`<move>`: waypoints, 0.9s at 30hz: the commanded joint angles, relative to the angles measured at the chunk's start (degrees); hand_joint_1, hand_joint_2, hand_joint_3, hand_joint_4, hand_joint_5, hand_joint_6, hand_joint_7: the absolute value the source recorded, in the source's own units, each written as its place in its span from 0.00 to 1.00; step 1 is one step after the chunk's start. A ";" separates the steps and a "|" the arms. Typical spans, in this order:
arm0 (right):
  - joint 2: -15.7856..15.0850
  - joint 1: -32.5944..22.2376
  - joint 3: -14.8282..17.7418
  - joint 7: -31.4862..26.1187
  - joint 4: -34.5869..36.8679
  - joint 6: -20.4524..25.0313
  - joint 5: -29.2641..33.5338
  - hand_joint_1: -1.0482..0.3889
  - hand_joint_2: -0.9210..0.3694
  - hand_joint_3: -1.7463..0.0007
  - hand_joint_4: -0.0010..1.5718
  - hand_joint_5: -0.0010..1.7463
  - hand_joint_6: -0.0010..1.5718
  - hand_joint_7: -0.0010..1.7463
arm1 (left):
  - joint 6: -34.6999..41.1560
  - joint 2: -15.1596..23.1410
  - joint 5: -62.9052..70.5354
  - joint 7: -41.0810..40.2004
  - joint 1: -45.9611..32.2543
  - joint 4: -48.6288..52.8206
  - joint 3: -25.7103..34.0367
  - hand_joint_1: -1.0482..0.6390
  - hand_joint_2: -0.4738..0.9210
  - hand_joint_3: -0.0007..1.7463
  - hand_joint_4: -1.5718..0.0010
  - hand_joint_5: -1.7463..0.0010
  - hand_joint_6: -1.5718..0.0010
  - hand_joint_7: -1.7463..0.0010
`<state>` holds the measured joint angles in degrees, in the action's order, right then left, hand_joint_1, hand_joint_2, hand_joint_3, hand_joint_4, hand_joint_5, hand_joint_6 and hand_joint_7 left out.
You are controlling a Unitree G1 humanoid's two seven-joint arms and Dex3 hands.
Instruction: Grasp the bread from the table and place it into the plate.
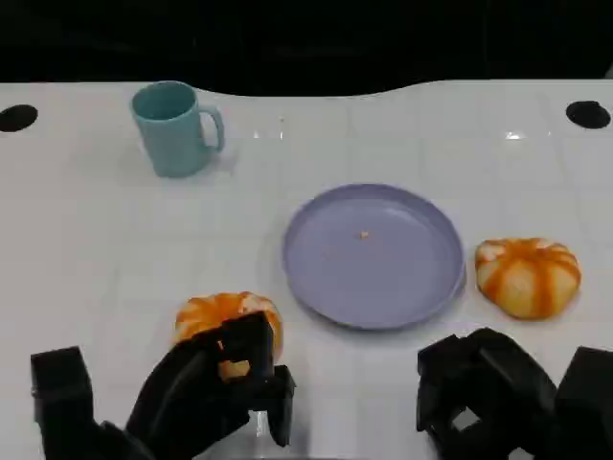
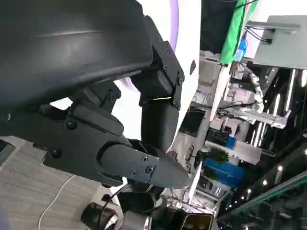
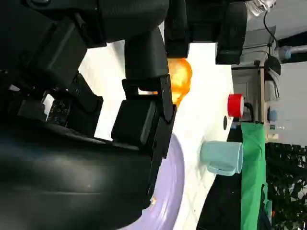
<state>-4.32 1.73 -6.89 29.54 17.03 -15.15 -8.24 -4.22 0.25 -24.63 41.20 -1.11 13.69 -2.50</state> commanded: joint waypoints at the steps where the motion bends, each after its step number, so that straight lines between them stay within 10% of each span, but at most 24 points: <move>1: -0.44 -0.05 0.04 -0.50 -0.35 0.41 0.49 0.00 0.60 0.32 0.99 0.71 1.00 0.56 | -0.31 0.57 0.02 0.58 0.24 0.33 0.67 0.16 1.00 0.05 0.41 0.00 0.50 0.03; 27: -0.25 0.29 0.04 -0.37 0.09 0.09 0.32 0.00 0.59 0.33 0.99 0.72 1.00 0.56 | -0.16 0.78 0.14 0.34 0.83 0.58 0.95 0.16 1.00 0.05 0.42 0.00 0.50 0.04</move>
<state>-4.28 2.07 -6.93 29.30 17.58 -15.42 -7.96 -4.29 0.27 -24.69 41.37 -0.45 14.69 -2.26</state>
